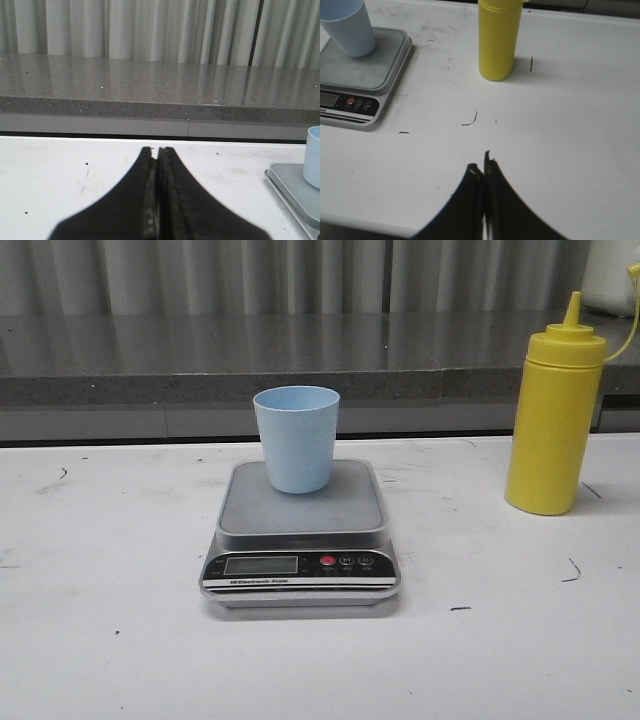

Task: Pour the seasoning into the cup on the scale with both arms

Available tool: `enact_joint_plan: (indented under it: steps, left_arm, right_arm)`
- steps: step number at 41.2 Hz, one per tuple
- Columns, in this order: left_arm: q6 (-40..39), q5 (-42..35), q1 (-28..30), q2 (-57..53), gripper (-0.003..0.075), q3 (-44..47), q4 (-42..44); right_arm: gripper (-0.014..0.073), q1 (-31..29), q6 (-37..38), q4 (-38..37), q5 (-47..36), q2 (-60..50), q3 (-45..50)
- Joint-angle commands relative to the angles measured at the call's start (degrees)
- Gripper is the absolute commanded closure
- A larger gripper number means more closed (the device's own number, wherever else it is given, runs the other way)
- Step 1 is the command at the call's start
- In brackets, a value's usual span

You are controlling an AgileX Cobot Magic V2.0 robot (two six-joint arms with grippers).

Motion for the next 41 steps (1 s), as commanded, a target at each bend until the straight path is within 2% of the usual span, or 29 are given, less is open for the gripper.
enact_joint_plan:
  steps: [1, 4, 11, 17, 26, 41]
  left_arm:
    - [-0.1, -4.6, -0.1, -1.4, 0.074, 0.9, 0.0]
    - [-0.1, -4.6, -0.1, -1.4, 0.074, 0.9, 0.0]
    - [-0.1, -4.6, -0.1, -1.4, 0.074, 0.9, 0.0]
    - [-0.1, -4.6, -0.1, -1.4, 0.074, 0.9, 0.0]
    - [-0.1, -4.6, -0.1, -1.4, 0.074, 0.9, 0.0]
    - [-0.1, -4.6, -0.1, -1.4, 0.074, 0.9, 0.0]
  right_arm:
    - [0.0658, -2.3, -5.3, 1.9, -11.0, -4.7, 4.5]
    - [0.0658, -3.8, -8.8, 4.7, -17.6, -8.8, 10.2]
    - [0.0662, -7.0, -8.9, 6.1, -34.2, -17.2, 23.0]
    - [0.0662, -7.7, -8.9, 6.1, -43.7, -22.1, 30.4]
    - [0.0662, -8.2, -8.9, 6.1, -47.8, -22.8, 34.8]
    - [0.0662, -8.2, -8.9, 6.1, -47.4, -22.8, 34.8]
